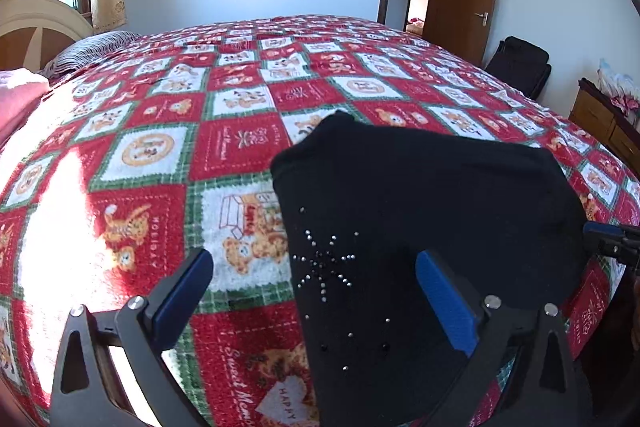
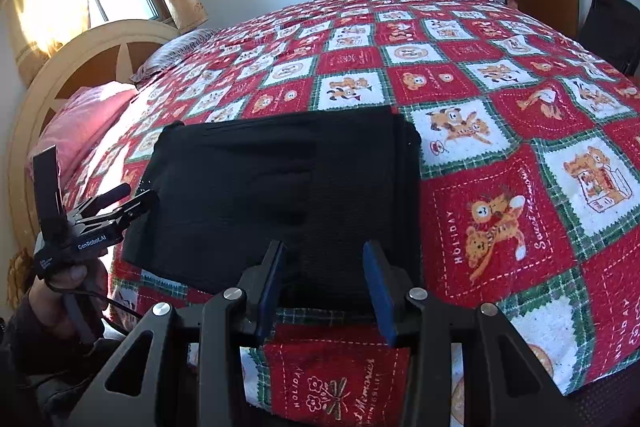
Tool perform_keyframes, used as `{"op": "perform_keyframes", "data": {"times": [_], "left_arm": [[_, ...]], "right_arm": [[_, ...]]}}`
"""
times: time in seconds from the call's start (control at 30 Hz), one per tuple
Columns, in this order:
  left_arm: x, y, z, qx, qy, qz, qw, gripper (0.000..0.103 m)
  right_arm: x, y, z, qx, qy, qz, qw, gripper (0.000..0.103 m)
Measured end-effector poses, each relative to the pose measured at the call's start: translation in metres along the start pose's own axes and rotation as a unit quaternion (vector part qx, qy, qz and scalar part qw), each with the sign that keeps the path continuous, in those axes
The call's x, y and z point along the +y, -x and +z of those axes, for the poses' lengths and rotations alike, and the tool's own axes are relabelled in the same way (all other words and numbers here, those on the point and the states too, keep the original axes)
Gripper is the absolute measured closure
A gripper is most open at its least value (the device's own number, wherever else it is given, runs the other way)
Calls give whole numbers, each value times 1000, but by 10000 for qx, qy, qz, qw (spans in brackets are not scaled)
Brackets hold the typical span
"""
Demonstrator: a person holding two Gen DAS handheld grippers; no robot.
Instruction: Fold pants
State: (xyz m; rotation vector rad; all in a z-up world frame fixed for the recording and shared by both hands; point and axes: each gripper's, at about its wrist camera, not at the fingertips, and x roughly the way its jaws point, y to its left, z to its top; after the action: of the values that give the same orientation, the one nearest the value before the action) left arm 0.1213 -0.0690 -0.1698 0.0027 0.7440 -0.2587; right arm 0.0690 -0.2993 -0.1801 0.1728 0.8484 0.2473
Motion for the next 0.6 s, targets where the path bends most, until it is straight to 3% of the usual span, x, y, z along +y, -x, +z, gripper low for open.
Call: {"op": "perform_keyframes", "data": {"times": [0.23, 0.43, 0.5, 0.6], "left_arm": [[-2, 10, -5, 9, -15, -70, 10000, 0], [-10, 15, -12, 0, -169, -89, 9998, 0], [-11, 16, -12, -8, -206, -81, 9998, 0], [-8, 15, -13, -29, -184, -137, 9997, 0]], "right_arm": [[5, 7, 3, -66, 127, -61, 9999, 60], [20, 22, 27, -680, 187, 317, 9970, 59], [16, 7, 33, -574, 43, 408, 9975, 59], [-8, -20, 33, -85, -523, 379, 9979, 59]]}}
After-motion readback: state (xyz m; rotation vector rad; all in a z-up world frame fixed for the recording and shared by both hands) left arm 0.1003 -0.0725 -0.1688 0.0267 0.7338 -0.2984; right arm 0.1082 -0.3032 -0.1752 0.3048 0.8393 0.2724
